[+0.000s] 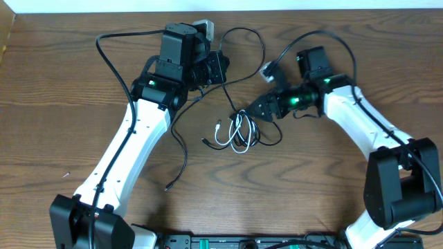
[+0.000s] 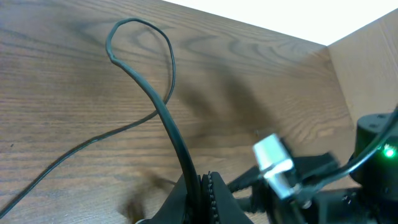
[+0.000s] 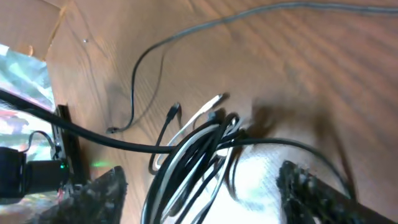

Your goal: Untangle cables

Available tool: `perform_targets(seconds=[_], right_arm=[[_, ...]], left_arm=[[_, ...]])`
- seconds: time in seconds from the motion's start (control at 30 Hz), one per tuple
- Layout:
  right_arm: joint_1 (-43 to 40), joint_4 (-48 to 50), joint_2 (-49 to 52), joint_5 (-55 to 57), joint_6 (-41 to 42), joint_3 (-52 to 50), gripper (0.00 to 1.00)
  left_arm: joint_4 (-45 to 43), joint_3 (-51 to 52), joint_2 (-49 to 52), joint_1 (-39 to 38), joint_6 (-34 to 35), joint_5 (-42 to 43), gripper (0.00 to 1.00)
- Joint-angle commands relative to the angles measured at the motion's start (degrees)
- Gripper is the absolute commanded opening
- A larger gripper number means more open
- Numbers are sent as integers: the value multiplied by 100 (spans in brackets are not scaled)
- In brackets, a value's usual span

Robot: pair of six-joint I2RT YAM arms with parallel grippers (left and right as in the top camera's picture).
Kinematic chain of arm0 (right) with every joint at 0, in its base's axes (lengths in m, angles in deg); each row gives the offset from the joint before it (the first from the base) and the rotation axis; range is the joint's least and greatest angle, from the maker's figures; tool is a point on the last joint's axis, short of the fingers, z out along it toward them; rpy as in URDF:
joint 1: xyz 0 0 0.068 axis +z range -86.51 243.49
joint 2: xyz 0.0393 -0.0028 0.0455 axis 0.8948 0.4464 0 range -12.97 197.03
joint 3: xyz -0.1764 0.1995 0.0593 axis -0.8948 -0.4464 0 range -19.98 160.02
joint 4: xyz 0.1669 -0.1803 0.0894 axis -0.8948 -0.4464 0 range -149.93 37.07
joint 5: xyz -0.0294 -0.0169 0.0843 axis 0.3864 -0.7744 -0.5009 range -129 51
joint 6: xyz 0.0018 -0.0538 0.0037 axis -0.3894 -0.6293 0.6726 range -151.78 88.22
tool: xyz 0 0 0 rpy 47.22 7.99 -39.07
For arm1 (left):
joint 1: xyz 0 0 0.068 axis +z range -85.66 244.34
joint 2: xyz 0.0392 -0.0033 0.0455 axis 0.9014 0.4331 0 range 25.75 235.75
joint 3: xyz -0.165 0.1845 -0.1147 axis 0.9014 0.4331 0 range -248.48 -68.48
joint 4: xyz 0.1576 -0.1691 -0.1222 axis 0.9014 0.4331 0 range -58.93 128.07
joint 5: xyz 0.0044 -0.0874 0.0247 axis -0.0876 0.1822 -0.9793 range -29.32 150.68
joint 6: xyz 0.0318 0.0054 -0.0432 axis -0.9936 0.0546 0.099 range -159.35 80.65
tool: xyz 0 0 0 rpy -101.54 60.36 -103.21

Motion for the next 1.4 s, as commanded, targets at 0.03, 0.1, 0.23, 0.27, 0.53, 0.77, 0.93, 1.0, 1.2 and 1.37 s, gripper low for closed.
perform_targets(seconds=[0.03,0.1,0.23,0.27,0.53,0.77,0.93,1.0,1.2,1.37], right_arm=[[254,-192,-2,704,170,-57,66],[334,-258,0,835,170,-59,55],[389,-295,20,1113,260,-59,31],[389,-297,22,1110,258,-61,27],[396,-284,31,1862,669,-254,1],[339,-199,31,2732,1388,-433,1],[297,-179,68,2911,1545,-509,1],[273,-186,105,2911,1545,-520,1],[186,-203,195,2951,1674,-570,1],[144,-210,205,2946,1694,-573,1]], left_arm=[[-9,-98,-7,9,-92,-50,7],[-9,-98,-7,9,-92,-50,7],[-11,-98,-7,9,-92,-50,7],[-11,-98,-7,9,-92,-52,8],[-271,-98,-94,66,-90,-136,7],[-1071,-101,-975,542,-22,-138,8],[-1357,-101,-1733,1034,61,-138,7],[-1429,-101,-2002,1217,61,-138,8],[-1683,-103,-2684,1650,59,-140,7],[-1683,-103,-2953,1847,59,-186,7]])
